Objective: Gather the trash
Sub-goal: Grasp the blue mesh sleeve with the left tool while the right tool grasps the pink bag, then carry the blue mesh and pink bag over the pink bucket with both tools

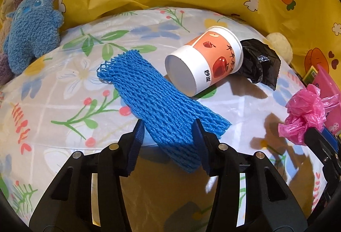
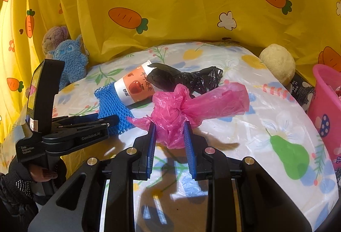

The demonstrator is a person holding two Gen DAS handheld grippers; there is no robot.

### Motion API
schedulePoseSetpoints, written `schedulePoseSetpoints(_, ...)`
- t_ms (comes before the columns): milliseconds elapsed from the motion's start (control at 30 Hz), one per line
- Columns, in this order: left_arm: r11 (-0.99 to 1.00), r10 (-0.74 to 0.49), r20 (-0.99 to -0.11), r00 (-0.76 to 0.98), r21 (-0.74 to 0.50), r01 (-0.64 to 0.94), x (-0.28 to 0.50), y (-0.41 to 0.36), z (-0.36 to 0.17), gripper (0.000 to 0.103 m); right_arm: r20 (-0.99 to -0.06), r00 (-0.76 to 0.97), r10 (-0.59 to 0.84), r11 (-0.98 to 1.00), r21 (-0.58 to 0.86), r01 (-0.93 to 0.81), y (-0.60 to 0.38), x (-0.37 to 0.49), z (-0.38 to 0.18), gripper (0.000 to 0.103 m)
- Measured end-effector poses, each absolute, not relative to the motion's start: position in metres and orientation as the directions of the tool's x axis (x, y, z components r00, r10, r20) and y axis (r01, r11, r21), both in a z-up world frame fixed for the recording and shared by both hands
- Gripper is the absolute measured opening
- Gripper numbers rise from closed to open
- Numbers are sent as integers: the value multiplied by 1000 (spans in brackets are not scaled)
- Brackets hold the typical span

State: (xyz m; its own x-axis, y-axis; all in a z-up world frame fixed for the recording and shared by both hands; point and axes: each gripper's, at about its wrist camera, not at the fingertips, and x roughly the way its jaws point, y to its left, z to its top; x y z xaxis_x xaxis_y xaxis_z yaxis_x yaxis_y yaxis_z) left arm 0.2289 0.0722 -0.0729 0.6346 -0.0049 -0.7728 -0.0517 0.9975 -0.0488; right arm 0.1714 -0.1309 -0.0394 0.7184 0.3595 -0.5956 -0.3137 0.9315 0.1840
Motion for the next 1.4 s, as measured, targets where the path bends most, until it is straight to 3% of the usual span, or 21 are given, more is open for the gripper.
schedulePoseSetpoints(67, 997, -17, -771, 637, -62, -48, 229, 74, -73, 21, -595, 717, 362, 931, 186, -315, -132, 169, -40, 27)
schedulePoseSetpoints(167, 997, -14, -769, 639, -61, -51, 229, 74, -72, 13, -595, 715, 367, 929, 189, -319, -133, 166, -40, 27)
schedulePoseSetpoints(733, 993, 54, -582, 812, -53, -103, 154, 84, -20, 11, -562, 738, 374, 926, 190, -325, -145, 139, -31, 27)
schedulePoseSetpoints(1400, 997, -55, -479, 876, -78, 20, 110, 53, 25, 11, -498, 784, 372, 928, 195, -316, -168, 111, -9, 27)
